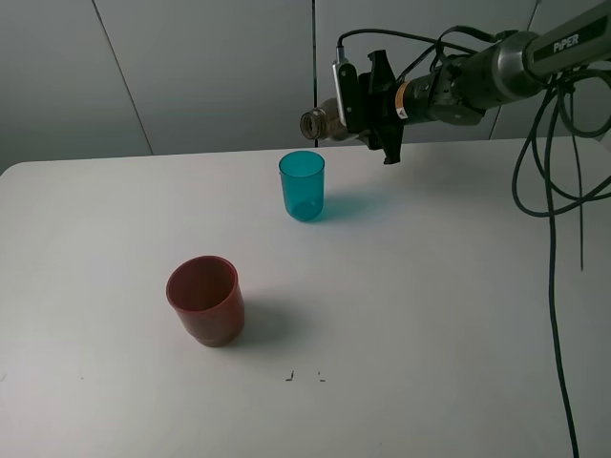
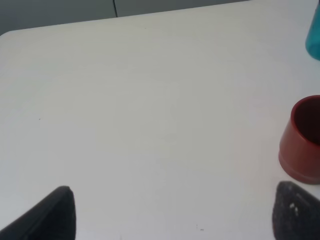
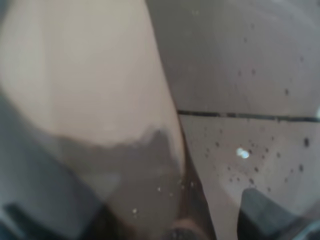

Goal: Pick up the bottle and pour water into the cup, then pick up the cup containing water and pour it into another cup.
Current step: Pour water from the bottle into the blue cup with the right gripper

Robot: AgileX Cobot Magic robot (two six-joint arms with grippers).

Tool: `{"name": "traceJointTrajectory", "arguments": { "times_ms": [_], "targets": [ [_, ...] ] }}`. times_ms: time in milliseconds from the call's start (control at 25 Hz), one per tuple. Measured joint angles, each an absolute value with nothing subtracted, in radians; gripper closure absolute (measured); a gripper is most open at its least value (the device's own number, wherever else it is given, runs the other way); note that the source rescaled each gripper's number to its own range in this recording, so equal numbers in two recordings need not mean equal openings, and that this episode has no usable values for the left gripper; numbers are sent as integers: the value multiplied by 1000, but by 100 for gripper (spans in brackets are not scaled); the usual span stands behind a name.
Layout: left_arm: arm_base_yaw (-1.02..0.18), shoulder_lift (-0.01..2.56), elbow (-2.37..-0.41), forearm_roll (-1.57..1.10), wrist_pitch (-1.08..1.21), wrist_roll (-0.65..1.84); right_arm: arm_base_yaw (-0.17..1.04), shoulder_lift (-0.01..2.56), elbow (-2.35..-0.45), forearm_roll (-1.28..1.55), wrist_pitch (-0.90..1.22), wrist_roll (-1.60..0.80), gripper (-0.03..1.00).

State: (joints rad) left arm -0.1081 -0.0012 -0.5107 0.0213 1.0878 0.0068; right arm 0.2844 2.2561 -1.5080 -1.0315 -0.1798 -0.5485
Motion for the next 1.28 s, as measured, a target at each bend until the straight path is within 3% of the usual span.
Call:
{"name": "traceJointTrajectory", "arguments": {
  "times_ms": [1280],
  "targets": [
    [-108, -1, -511, 21, 1088, 7, 290, 2256, -1512, -1036, -151, -648, 96]
  ]
}}
